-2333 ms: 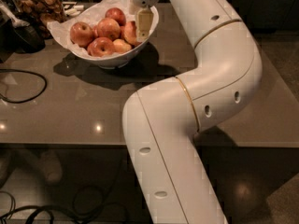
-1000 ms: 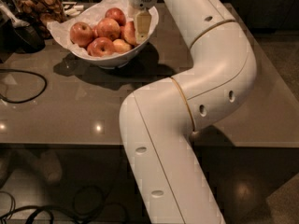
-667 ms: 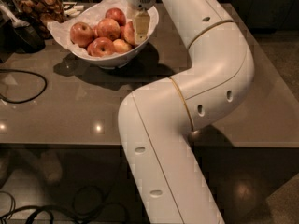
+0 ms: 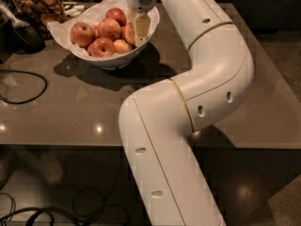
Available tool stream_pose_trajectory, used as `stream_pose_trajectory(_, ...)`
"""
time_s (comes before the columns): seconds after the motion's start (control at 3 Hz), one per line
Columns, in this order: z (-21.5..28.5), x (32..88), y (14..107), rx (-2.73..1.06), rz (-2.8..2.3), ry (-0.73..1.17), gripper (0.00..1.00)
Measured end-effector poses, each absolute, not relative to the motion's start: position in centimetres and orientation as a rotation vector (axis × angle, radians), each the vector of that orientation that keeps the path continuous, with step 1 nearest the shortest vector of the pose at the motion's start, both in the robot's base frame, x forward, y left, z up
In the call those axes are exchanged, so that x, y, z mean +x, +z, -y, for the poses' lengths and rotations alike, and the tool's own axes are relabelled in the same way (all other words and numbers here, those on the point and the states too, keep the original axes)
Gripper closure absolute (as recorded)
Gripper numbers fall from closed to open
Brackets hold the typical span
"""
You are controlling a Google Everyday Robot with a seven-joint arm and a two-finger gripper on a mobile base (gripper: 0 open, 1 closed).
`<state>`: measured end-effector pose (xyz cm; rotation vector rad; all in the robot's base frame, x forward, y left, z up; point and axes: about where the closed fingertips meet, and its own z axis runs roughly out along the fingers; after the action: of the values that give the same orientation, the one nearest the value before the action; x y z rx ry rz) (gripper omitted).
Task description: Pick apple from white bowl
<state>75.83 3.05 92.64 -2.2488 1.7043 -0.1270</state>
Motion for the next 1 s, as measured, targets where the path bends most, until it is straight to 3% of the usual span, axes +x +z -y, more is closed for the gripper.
stream_pose_trajectory(1.0, -3.3, 76.2, 90.8, -2.261, -1.694, -0.073, 0.38)
